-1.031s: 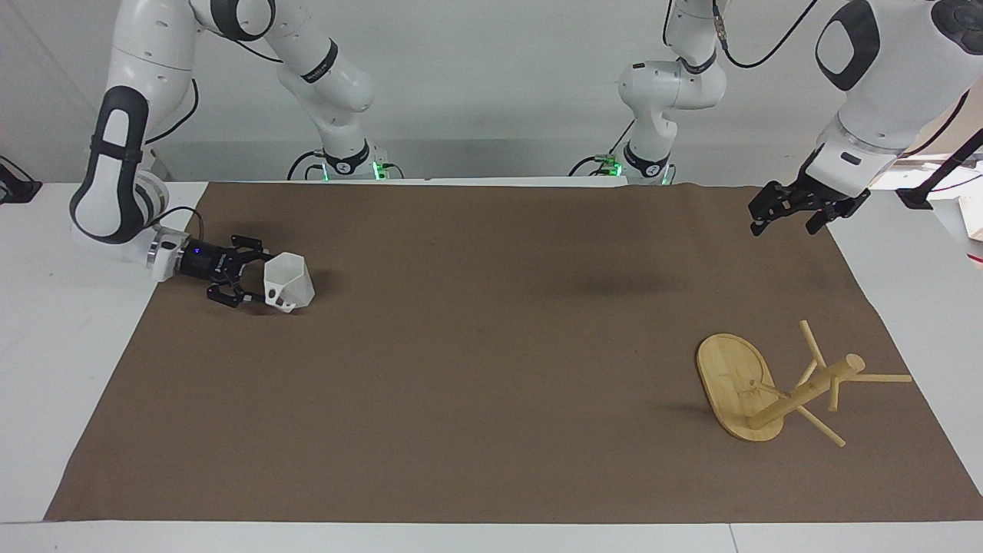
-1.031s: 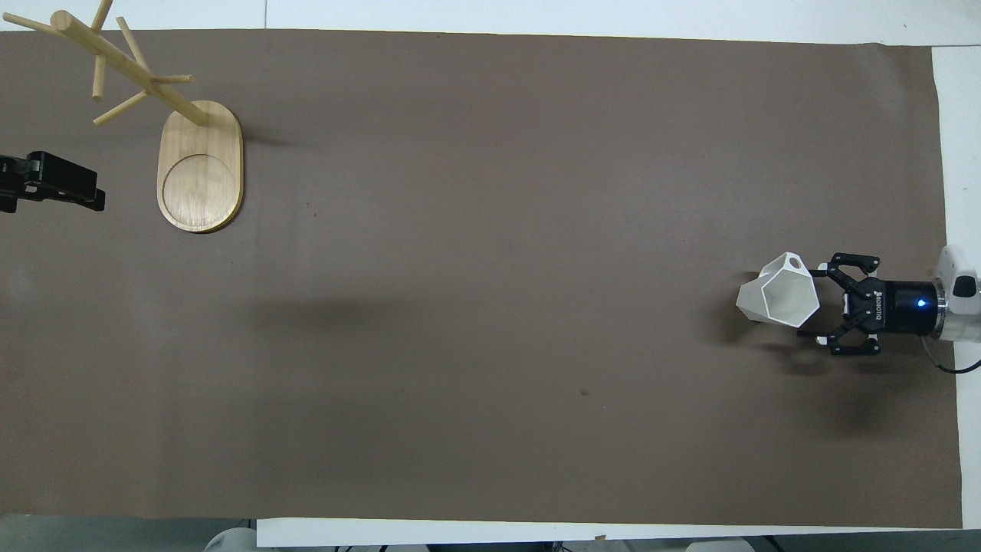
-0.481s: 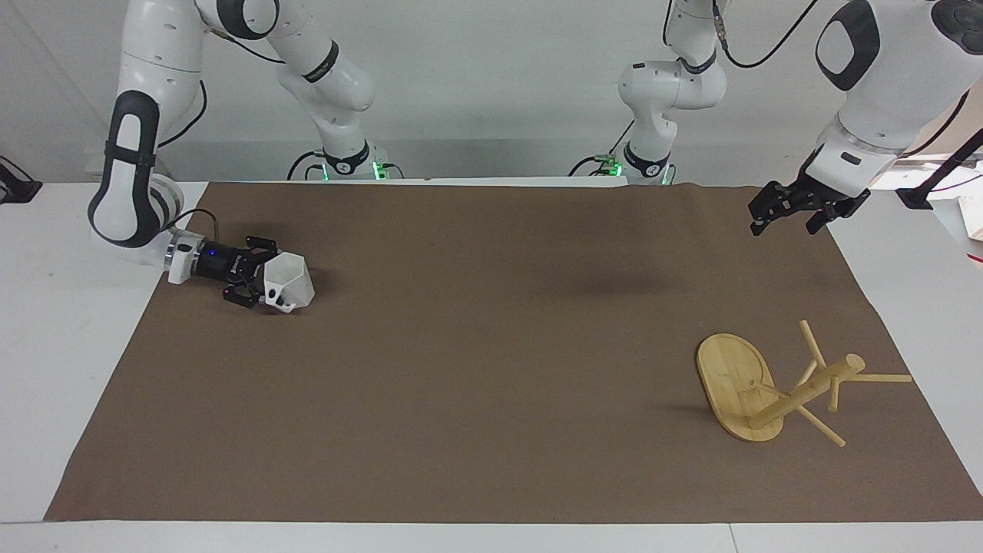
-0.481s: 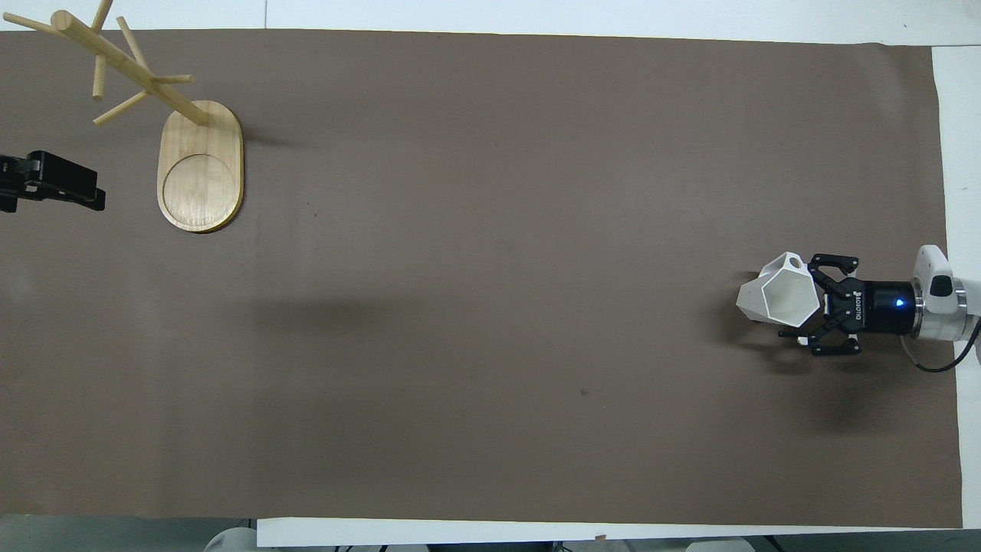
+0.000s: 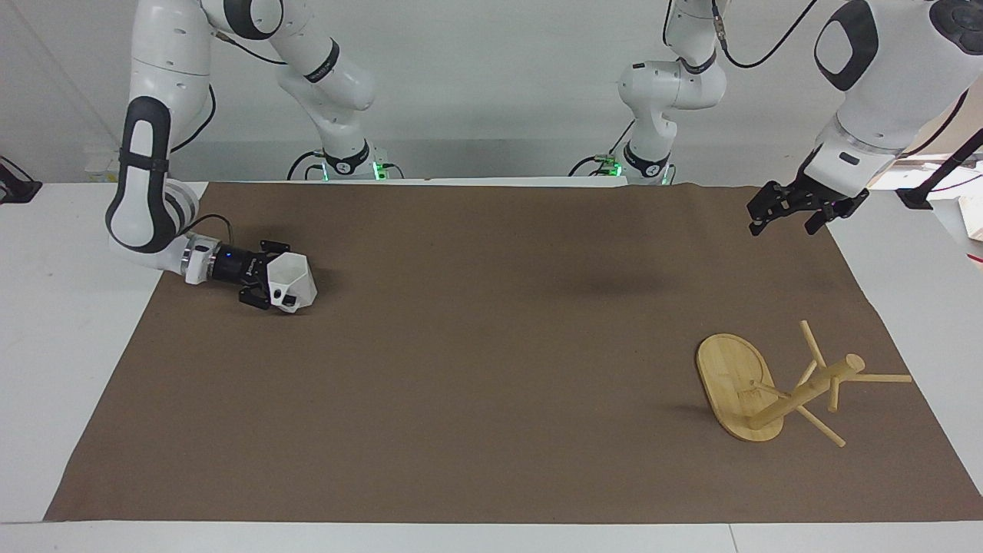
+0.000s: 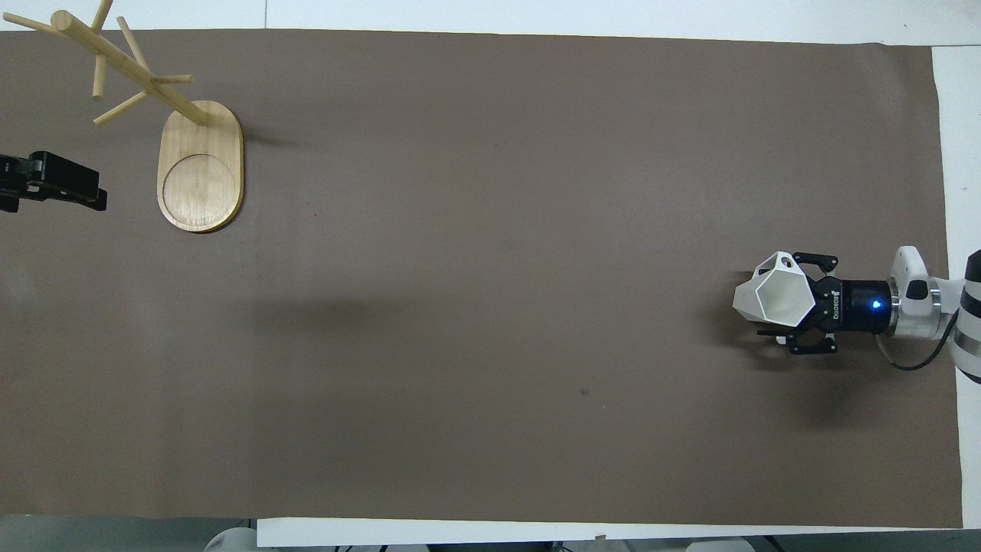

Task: Hang cup on rack
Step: 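Close the right gripper on the white cup and lift it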

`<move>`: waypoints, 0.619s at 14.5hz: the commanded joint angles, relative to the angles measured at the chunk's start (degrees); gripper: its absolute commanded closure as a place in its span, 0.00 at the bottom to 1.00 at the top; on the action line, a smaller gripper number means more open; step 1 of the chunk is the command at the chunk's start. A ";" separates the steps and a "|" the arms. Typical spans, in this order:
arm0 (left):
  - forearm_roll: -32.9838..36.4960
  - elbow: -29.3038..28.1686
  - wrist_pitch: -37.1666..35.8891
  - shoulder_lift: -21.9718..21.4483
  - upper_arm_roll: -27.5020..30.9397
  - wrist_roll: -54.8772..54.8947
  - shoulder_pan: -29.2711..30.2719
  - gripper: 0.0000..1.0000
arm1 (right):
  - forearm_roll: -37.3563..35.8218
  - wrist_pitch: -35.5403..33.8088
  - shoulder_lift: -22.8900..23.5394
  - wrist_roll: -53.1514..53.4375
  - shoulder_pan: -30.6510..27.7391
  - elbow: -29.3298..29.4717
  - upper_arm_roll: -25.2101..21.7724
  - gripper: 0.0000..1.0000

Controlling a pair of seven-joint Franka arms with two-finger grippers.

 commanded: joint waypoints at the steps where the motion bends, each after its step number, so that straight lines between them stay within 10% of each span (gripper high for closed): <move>1: 0.68 -1.25 0.03 -1.08 -0.16 -1.14 -0.52 0.00 | 1.42 1.66 -2.03 -1.19 1.44 -1.70 0.38 0.01; 5: 0.32 -1.59 4.25 -0.99 -0.51 -5.08 -5.86 0.00 | 1.34 1.05 -1.85 2.57 4.60 0.23 0.38 0.70; 9: 0.24 -2.21 11.35 0.06 -0.60 -21.60 -18.07 0.00 | 1.60 1.30 -5.78 15.02 15.39 3.57 0.55 0.80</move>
